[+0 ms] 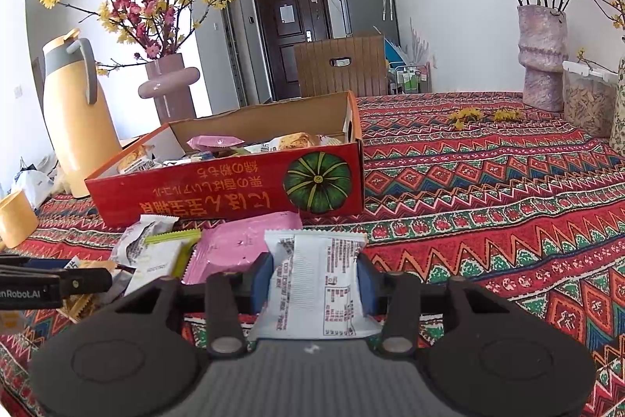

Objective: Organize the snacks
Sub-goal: 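Lift both held packets and carry them over the box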

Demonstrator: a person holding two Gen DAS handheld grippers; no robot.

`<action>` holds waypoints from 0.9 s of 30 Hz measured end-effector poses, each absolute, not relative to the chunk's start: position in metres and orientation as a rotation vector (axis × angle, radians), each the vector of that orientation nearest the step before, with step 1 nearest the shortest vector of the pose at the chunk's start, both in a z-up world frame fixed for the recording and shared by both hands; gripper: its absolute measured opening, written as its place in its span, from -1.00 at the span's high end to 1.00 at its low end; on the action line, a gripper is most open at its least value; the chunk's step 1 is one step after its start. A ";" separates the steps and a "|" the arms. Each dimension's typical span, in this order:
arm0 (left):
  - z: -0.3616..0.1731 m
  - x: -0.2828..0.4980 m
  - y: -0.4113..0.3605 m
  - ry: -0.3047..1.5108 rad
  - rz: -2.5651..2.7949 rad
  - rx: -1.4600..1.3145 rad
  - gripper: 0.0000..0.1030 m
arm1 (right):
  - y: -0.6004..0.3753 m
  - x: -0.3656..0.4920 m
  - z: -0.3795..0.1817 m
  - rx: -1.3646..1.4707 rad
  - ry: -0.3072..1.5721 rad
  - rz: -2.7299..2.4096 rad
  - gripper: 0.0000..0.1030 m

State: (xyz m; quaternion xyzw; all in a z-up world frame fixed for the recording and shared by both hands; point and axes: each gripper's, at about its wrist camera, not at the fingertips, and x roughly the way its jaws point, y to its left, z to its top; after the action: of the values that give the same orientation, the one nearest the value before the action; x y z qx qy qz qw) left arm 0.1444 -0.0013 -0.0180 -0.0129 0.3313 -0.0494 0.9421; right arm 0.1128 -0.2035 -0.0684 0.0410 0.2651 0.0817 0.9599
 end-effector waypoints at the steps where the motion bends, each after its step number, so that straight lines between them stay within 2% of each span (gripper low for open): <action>1: -0.017 0.144 -0.001 0.671 -0.101 -0.027 -0.21 | -0.203 0.113 -0.068 0.082 0.535 0.166 0.14; 27: 0.044 0.171 -0.013 0.471 -0.081 0.002 -0.21 | -0.181 0.147 -0.015 0.053 0.395 0.193 0.14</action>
State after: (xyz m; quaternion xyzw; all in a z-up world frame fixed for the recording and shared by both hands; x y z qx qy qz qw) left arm 0.1708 -0.0127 0.0445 0.0008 0.2334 -0.0403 0.9715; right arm 0.1472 -0.1809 -0.0153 0.0263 0.1959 0.0956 0.9756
